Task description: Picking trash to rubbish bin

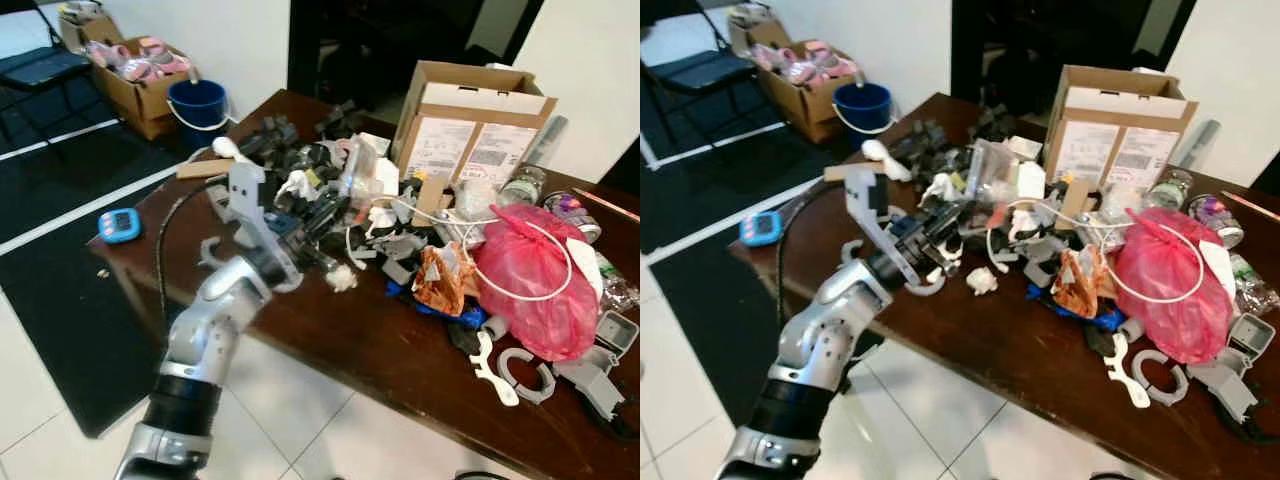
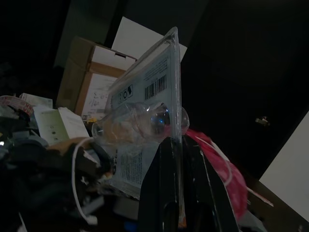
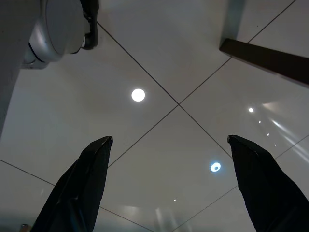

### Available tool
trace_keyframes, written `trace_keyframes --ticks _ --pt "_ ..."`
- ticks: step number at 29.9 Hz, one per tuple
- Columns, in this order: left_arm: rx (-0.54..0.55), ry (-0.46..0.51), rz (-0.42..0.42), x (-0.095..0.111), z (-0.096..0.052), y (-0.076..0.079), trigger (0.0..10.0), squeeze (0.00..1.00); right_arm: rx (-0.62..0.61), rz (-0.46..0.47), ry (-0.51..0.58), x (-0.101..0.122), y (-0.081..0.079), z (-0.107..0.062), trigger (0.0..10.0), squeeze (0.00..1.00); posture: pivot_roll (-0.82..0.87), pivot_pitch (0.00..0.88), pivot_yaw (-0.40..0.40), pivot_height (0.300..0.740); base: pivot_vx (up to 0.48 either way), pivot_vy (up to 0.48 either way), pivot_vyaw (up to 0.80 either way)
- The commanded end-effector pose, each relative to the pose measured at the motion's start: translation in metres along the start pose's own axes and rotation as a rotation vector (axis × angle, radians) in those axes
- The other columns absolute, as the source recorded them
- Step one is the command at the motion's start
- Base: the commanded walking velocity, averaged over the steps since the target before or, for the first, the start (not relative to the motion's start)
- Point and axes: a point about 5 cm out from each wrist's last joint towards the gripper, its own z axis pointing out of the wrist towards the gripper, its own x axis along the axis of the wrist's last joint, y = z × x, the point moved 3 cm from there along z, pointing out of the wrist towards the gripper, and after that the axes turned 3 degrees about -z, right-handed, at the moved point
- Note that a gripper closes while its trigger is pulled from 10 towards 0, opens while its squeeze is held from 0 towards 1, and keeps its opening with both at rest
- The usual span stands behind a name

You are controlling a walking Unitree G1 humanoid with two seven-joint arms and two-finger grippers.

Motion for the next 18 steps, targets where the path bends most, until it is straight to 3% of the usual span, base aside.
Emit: trace_keyframes --ticks 1,18 --pt "-0.023 -0.001 -0.01 -0.0021 0.0032 0.0086 10.0 0.0 0.0 0.005 -0.017 -0.0071 -0.0009 0.0 10.0 0.0 0.12 0.094 -0.061 0.74 -0.281 0.0 0.0" --pt "-0.045 -0.03 -0.008 -0.0072 0.0048 0.015 10.0 0.0 -0.002 0.008 -0.016 -0.0097 0.0003 -0.0002 10.0 0.0 0.11 0.097 -0.06 0.74 -0.284 0.0 0.0"
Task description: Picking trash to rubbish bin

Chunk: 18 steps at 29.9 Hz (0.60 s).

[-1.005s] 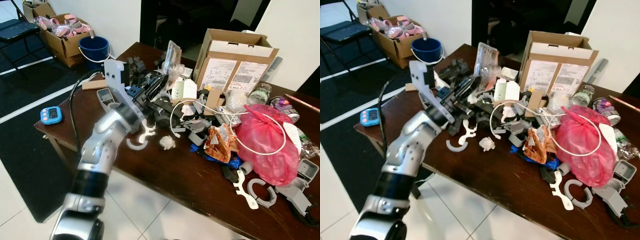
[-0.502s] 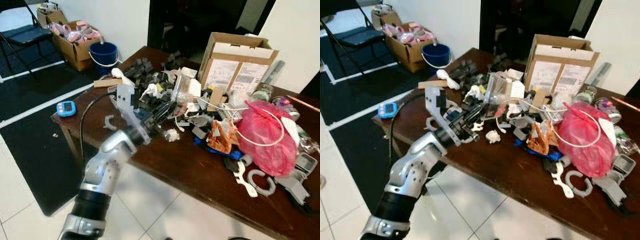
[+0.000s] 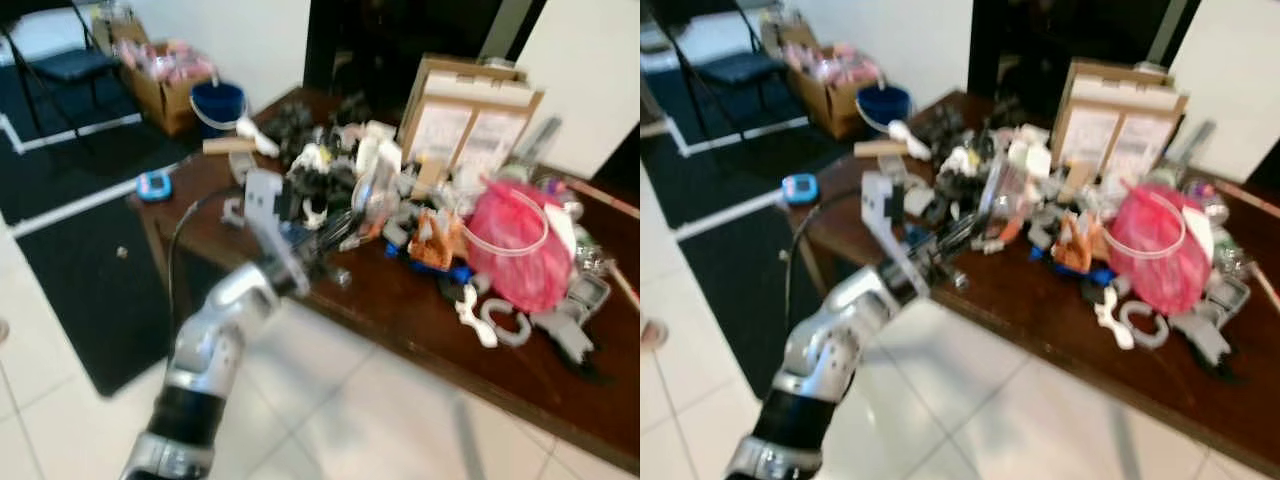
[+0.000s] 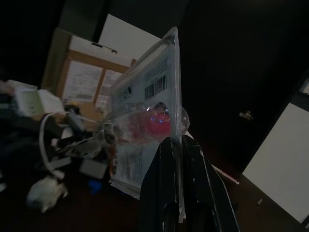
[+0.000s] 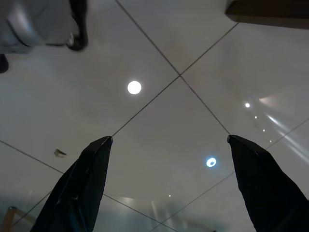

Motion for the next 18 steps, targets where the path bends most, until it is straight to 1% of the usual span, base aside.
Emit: trace_keyframes --ticks 1,6,9,14,15,17,18 --pt "-0.022 -0.013 -0.004 -0.004 0.002 0.006 10.0 0.0 -0.008 0.006 0.002 -0.001 0.004 0.0 10.0 0.0 0.11 0.097 -0.06 0.74 -0.285 0.0 0.0" --pt "-0.038 -0.025 -0.008 -0.007 0.003 0.009 10.0 0.0 -0.009 0.008 0.003 -0.001 0.004 0.0 10.0 0.0 0.1 0.1 -0.06 0.74 -0.283 0.0 0.0" --pt "-0.095 -0.073 -0.026 -0.019 0.0 0.017 10.0 0.0 -0.012 0.007 0.003 0.0 0.006 -0.001 10.0 0.0 0.1 0.1 -0.063 0.74 -0.284 0.0 0.0" --pt "-0.107 -0.086 -0.038 -0.023 -0.001 0.018 10.0 0.0 -0.013 0.007 0.003 0.0 0.006 -0.001 10.0 0.0 0.1 0.101 -0.063 0.74 -0.286 0.0 0.0" --pt "-0.113 -0.095 -0.048 -0.026 -0.002 0.019 10.0 0.0 -0.013 0.006 0.003 0.0 0.006 -0.001 10.0 0.0 0.1 0.101 -0.063 0.74 -0.285 0.0 0.0" --pt "-0.14 -0.155 -0.087 -0.045 -0.008 0.021 10.0 0.0 -0.014 0.005 0.002 0.0 0.007 -0.001 10.0 0.0 0.1 0.097 -0.066 0.74 -0.287 0.0 0.0" --pt "-0.14 -0.155 -0.087 -0.045 -0.008 0.021 10.0 0.0 -0.014 0.005 0.002 0.0 0.007 -0.001 10.0 0.0 0.1 0.097 -0.066 0.74 -0.289 0.0 0.0"
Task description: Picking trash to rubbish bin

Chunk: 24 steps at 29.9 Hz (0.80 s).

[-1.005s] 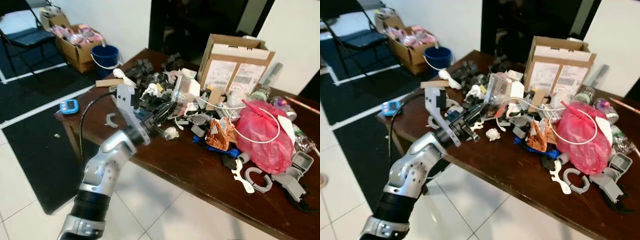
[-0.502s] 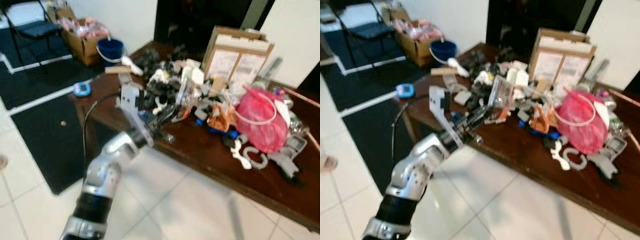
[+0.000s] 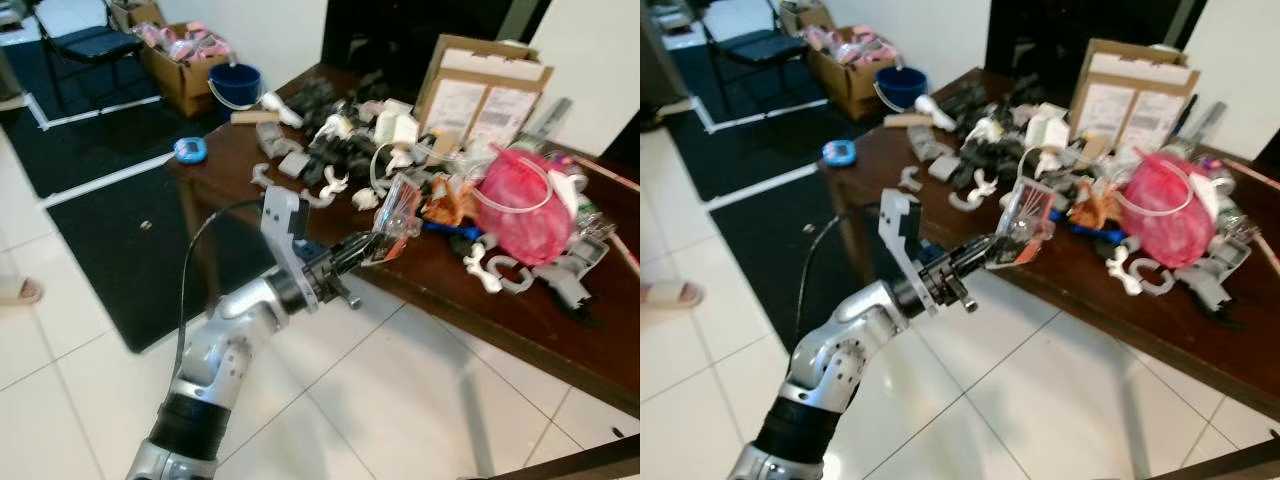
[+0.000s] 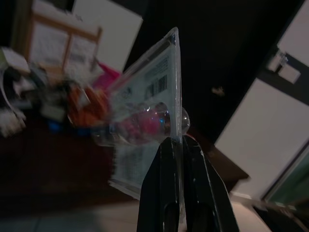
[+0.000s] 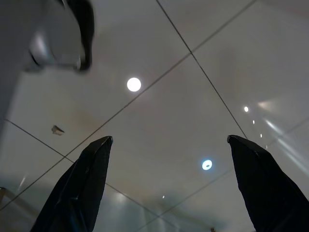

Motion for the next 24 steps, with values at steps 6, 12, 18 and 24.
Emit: trace_keyframes --ticks 6,12,18,24 --pt "-0.017 -0.156 -0.075 -0.048 -0.01 -0.002 10.0 0.0 -0.008 0.006 -0.019 -0.006 0.004 0.0 10.0 0.0 0.09 0.095 -0.064 0.74 -0.246 0.0 0.0" --pt "0.2 -0.416 -0.105 -0.117 -0.05 -0.04 10.0 0.0 -0.002 -0.002 -0.018 -0.005 0.003 0.0 10.0 0.0 0.09 0.085 -0.069 0.74 -0.042 0.0 0.0" --pt "0.615 -0.602 -0.088 -0.151 -0.128 -0.092 10.0 0.0 -0.001 -0.011 -0.021 -0.005 0.003 0.0 10.0 0.0 0.09 0.085 -0.069 0.74 0.0 0.0 0.0" --pt "0.938 -0.664 -0.119 -0.161 -0.199 -0.112 10.0 0.0 0.001 -0.034 -0.029 -0.006 0.003 0.0 10.0 0.0 0.1 0.086 -0.07 0.74 0.0 0.0 -0.13"
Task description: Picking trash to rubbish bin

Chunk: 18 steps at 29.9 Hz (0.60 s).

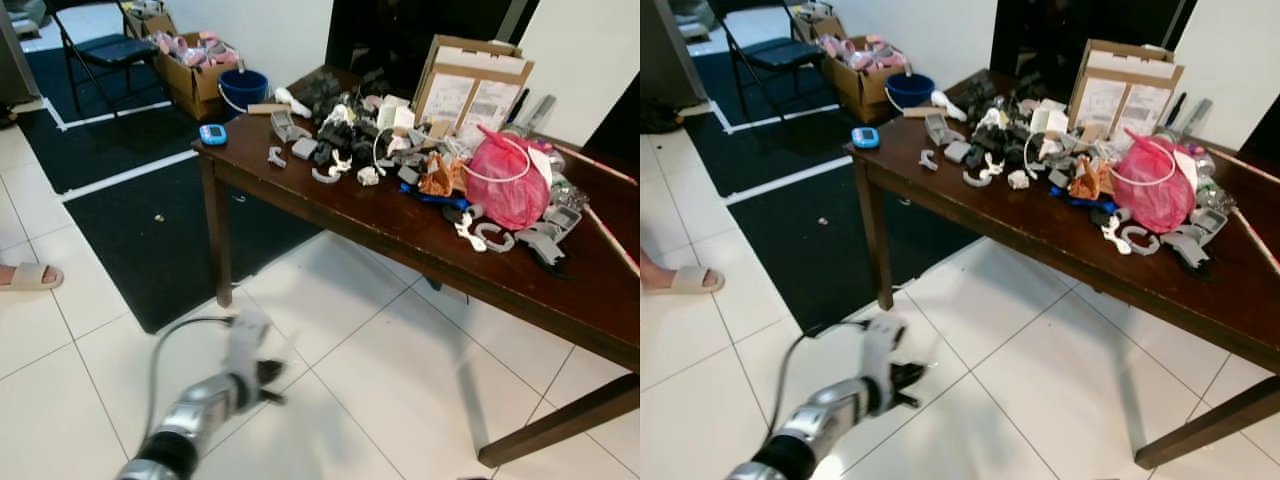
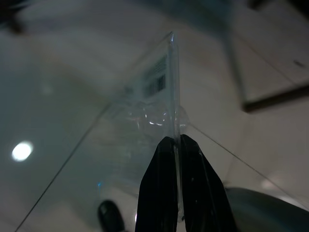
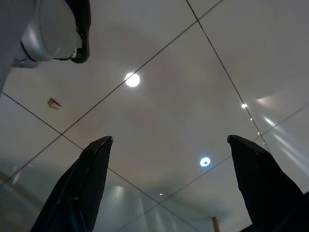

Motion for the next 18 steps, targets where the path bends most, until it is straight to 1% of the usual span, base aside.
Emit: trace_keyframes --ticks 1,2,3,5,6,7,8,9,10,11,12,13,14,16,18 --pt "0.073 -0.036 -0.016 -0.015 -0.006 -0.014 10.0 0.0 -0.002 -0.004 -0.014 -0.004 0.002 0.0 10.0 0.0 0.1 0.086 -0.07 0.74 0.0 0.0 -0.79" --pt "0.159 -0.071 -0.03 -0.029 -0.013 -0.029 10.0 0.0 -0.001 -0.004 -0.014 -0.004 0.001 0.0 10.0 0.0 0.1 0.086 -0.069 0.74 0.0 0.0 -0.78" --pt "0.159 -0.071 -0.03 -0.029 -0.013 -0.029 10.0 0.0 -0.001 -0.004 -0.014 -0.004 0.001 0.0 10.0 0.0 0.1 0.086 -0.069 0.74 0.0 0.0 -0.78" --pt "0.394 -0.14 -0.15 -0.068 -0.041 -0.066 10.0 0.0 0.002 -0.001 -0.016 -0.005 -0.001 0.0 10.0 0.0 0.1 0.086 -0.067 0.74 0.0 0.0 -0.78" --pt "0.462 -0.155 -0.191 -0.079 -0.051 -0.075 10.0 0.0 0.003 -0.001 -0.017 -0.006 -0.001 0.0 10.0 0.0 0.1 0.086 -0.067 0.74 0.0 0.0 -0.79" --pt "0.462 -0.155 -0.191 -0.079 -0.051 -0.075 10.0 0.0 0.003 -0.001 -0.017 -0.006 -0.001 0.0 10.0 0.0 0.1 0.086 -0.067 0.74 0.0 0.0 -0.79" --pt "0.528 -0.178 -0.235 -0.093 -0.062 -0.083 10.0 0.0 0.004 -0.003 -0.018 -0.006 -0.002 0.0 10.0 0.0 0.11 0.084 -0.068 0.74 0.0 0.0 -0.79" --pt "0.587 -0.214 -0.255 -0.109 -0.074 -0.089 10.0 0.0 0.006 -0.007 -0.019 -0.006 -0.002 0.0 10.0 0.0 0.11 0.085 -0.068 0.74 0.0 0.0 -0.79" --pt "0.587 -0.214 -0.255 -0.109 -0.074 -0.089 10.0 0.0 0.006 -0.007 -0.019 -0.006 -0.002 0.0 10.0 0.0 0.11 0.085 -0.068 0.74 0.0 0.0 -0.79" --pt "0.63 -0.25 -0.275 -0.125 -0.085 -0.092 10.0 0.0 0.007 -0.011 -0.019 -0.006 -0.003 0.0 10.0 0.0 0.11 0.083 -0.067 0.74 0.0 0.0 -0.78" --pt "0.63 -0.25 -0.275 -0.125 -0.085 -0.092 10.0 0.0 0.007 -0.011 -0.019 -0.006 -0.003 0.0 10.0 0.0 0.11 0.083 -0.067 0.74 0.0 0.0 -0.78" --pt "0.666 -0.301 -0.293 -0.143 -0.097 -0.092 10.0 0.0 0.008 -0.014 -0.019 -0.006 -0.004 0.0 10.0 0.0 0.11 0.085 -0.066 0.74 0.0 0.0 -0.78" --pt "0.686 -0.332 -0.301 -0.154 -0.104 -0.092 10.0 0.0 0.009 -0.016 -0.018 -0.005 -0.004 0.0 10.0 0.0 0.11 0.085 -0.066 0.74 0.0 0.0 -0.78" --pt "0.709 -0.41 -0.326 -0.18 -0.118 -0.086 10.0 0.0 0.013 -0.024 -0.017 -0.005 -0.006 0.0 10.0 0.0 0.11 0.092 -0.07 0.74 0.0 0.0 -0.79" --pt "0.724 -0.451 -0.344 -0.195 -0.127 -0.081 10.0 0.0 0.016 -0.034 -0.017 -0.004 -0.007 0.001 10.0 0.0 0.11 0.092 -0.07 0.74 0.0 0.0 -0.79"
